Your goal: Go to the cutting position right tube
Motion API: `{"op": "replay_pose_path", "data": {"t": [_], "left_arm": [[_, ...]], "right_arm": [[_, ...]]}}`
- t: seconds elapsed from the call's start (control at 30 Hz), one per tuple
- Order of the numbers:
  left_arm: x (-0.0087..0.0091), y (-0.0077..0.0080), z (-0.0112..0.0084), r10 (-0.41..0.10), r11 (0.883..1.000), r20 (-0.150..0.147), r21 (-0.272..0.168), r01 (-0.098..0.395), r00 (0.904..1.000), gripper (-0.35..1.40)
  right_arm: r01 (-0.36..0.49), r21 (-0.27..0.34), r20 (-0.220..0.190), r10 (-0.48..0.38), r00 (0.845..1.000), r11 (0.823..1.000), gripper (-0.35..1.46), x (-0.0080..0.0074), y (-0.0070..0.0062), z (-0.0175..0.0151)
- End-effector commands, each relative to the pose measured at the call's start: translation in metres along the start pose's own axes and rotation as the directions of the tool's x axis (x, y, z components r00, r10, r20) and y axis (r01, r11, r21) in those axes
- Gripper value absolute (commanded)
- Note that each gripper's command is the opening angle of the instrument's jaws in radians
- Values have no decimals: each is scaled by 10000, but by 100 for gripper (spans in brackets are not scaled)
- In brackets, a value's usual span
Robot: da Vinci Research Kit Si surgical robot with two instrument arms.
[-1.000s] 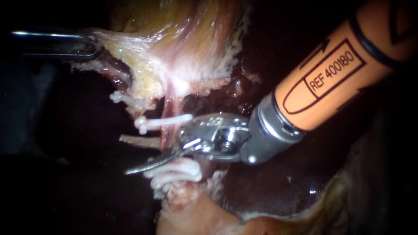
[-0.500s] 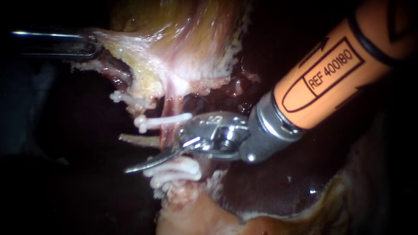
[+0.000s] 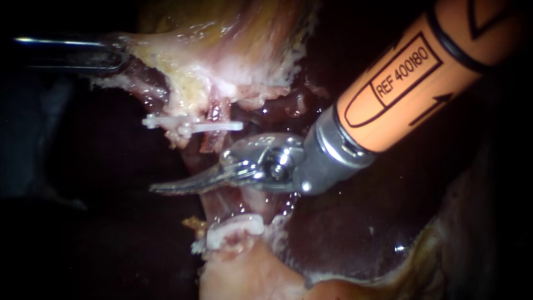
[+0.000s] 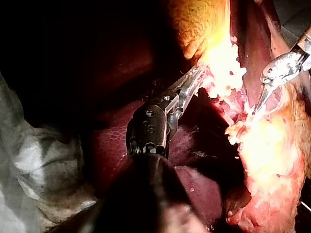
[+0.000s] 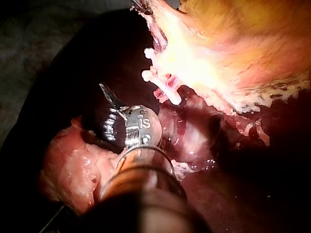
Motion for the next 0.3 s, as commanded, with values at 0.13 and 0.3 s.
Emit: {"op": "replay_pose_path", "data": {"t": [0.13, 0.3], "left_arm": [[0, 0, 0, -4, 10000, 1, 10, 4, 10000, -35], [0, 0, 0, -2, 10000, -1, 12, 2, 10000, -35]], "right_arm": [[9, -19, -13, -9, 10000, 10000, -35, 0, 0, -1], [10, -14, -10, -10, 10000, 10000, -35, 0, 1, -3]]}}
